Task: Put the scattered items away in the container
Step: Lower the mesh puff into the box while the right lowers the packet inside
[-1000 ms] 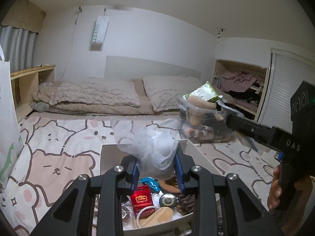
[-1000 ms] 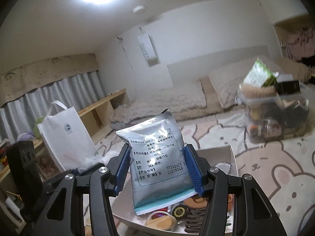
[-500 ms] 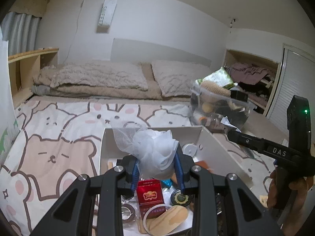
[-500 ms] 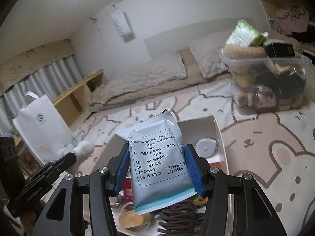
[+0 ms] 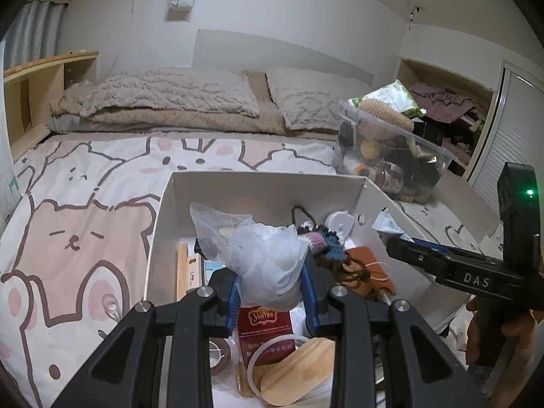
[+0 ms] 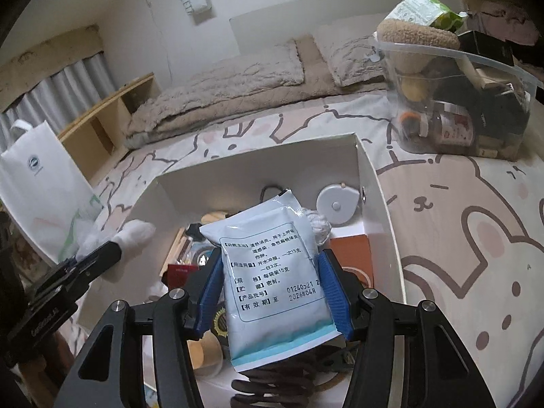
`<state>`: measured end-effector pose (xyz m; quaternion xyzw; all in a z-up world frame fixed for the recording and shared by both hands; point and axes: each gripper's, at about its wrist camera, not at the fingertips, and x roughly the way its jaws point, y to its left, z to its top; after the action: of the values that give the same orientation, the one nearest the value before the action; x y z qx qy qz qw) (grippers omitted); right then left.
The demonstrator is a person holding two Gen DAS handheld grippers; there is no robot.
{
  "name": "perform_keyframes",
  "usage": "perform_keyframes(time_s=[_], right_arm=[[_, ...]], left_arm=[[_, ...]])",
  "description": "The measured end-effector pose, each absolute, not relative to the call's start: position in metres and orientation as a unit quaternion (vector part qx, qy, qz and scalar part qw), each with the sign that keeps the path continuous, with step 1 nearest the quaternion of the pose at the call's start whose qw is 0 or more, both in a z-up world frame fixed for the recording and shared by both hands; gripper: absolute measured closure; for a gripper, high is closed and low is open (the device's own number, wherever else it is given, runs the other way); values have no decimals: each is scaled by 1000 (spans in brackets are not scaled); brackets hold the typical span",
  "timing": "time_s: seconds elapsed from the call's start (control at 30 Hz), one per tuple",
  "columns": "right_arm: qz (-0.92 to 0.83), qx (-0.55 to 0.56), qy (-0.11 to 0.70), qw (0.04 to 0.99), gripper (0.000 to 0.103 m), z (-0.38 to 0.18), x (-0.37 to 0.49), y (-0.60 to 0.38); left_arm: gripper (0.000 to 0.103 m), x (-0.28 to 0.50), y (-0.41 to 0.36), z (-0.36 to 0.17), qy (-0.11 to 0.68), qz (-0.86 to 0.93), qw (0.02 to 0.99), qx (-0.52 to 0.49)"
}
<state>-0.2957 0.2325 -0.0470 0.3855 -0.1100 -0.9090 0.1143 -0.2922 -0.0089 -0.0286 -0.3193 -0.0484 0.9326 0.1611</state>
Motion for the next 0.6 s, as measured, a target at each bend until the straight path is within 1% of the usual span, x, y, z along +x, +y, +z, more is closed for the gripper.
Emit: perform_keyframes(time_s=[0.07, 0.1, 0.13, 0.2, 0.4, 0.6], right_arm=[[-907, 394, -100, 108, 44, -50, -294, 231], [-908, 396, -96, 103, 38, -51, -293, 231], [-908, 396, -93, 101, 27, -52, -292, 231], [-908, 395, -94, 107, 15, -53, -289, 231], [-907, 390, -110, 116, 13, -51, -287, 234], [-906, 390, -112, 121, 13, -50, -287, 235]], left_arm=[[73, -294, -8, -33, -49, 930, 162, -325], [73, -295, -8, -35, -50, 929, 163, -330], [73, -296, -7, -38, -52, 927, 163, -335], [73, -298, -6, -41, -55, 923, 167, -341], [73, -295, 7, -48, -62, 913, 191, -356], [73, -290, 25, -48, -52, 910, 205, -356]])
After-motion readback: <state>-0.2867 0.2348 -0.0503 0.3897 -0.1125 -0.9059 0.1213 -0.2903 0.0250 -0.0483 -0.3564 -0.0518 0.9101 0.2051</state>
